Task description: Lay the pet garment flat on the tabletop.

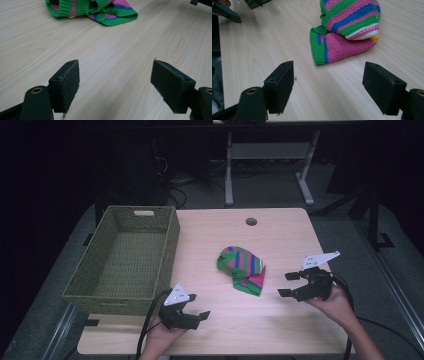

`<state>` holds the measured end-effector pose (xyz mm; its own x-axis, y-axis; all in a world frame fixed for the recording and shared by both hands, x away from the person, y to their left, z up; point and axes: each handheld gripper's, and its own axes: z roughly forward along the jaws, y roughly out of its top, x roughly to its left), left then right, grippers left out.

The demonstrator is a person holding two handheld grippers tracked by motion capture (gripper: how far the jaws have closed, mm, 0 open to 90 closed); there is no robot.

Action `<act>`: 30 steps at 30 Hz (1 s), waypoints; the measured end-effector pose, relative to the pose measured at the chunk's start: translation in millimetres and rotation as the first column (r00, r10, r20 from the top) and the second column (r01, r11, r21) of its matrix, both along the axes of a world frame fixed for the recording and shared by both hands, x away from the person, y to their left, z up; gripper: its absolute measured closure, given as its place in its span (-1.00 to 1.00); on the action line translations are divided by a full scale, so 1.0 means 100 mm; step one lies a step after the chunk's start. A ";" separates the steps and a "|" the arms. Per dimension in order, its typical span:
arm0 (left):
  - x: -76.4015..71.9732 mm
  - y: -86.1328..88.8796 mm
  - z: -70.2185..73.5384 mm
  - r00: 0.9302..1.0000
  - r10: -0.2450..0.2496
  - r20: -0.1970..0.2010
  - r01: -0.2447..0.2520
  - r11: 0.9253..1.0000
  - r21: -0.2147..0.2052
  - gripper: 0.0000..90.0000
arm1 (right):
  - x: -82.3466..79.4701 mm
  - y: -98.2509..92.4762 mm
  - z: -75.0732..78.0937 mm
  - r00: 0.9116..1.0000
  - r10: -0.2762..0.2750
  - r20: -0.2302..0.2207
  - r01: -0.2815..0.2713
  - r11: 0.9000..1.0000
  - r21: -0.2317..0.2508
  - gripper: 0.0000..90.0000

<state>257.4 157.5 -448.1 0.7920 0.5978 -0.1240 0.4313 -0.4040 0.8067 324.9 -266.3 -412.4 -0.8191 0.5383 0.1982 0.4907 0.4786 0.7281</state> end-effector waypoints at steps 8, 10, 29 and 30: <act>0.00 0.01 0.01 1.000 -0.002 0.000 0.002 1.000 -0.001 -0.49 | 0.16 0.08 0.04 1.000 0.011 -0.016 -0.011 1.000 -0.024 -0.45; 0.00 0.01 0.01 1.000 -0.003 0.001 0.003 1.000 -0.001 -0.49 | 0.20 0.11 0.07 0.999 0.018 -0.026 -0.018 0.999 -0.029 -0.45; -0.01 0.01 0.02 1.000 -0.004 0.002 0.004 1.000 -0.003 -0.49 | 0.44 0.29 0.30 0.999 0.043 -0.004 -0.043 0.997 -0.071 -0.45; -0.01 0.01 0.02 1.000 -0.002 0.001 0.002 1.000 -0.004 -0.49 | 0.46 0.32 0.32 0.999 0.048 0.000 -0.048 0.995 -0.082 -0.45</act>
